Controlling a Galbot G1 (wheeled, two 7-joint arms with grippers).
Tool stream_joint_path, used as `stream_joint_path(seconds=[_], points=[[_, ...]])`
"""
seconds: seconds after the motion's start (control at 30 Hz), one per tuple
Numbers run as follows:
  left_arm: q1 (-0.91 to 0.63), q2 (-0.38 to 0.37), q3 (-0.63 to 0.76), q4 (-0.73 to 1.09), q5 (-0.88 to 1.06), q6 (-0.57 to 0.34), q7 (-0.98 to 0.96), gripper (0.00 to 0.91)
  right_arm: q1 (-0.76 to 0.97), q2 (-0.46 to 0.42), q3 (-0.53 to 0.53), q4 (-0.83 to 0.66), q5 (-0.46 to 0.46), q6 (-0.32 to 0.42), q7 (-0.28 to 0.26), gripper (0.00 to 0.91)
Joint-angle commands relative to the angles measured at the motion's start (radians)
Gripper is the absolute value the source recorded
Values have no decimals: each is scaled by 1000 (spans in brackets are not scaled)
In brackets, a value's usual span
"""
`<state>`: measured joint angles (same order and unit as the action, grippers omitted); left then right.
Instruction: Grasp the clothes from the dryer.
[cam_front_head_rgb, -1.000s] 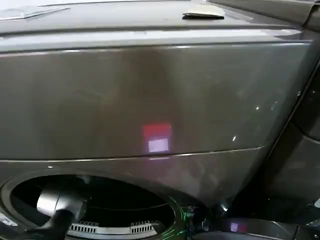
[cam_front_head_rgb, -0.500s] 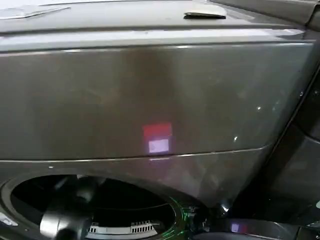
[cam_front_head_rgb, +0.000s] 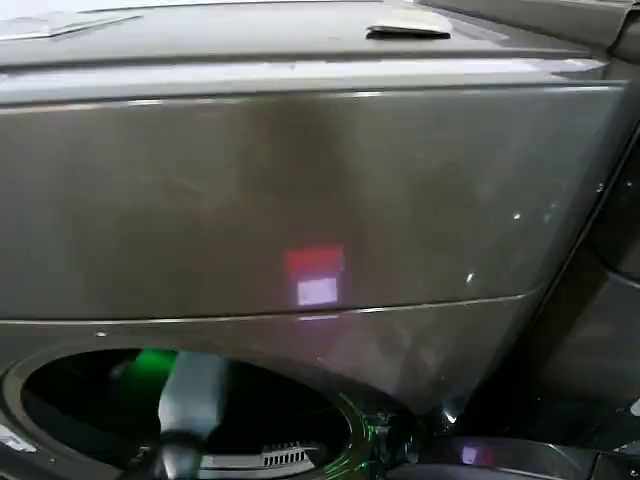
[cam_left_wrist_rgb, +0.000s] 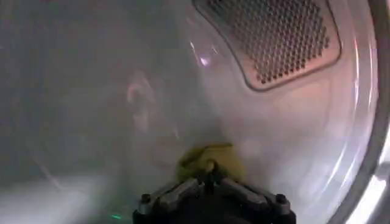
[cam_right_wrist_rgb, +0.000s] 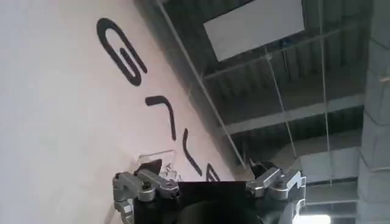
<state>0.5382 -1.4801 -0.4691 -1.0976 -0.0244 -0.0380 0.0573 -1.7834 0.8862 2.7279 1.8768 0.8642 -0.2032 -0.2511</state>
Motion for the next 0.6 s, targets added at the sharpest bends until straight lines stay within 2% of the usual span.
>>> stream_joint_path(seconds=[0.03, 0.6], points=[[121, -38, -15, -147, -90, -86, -113, 0, 1, 0, -1, -5, 4, 13, 6, 907], [128, -42, -9, -170, -89, -78, -107, 0, 0, -3, 11, -8, 4, 14, -8, 907]])
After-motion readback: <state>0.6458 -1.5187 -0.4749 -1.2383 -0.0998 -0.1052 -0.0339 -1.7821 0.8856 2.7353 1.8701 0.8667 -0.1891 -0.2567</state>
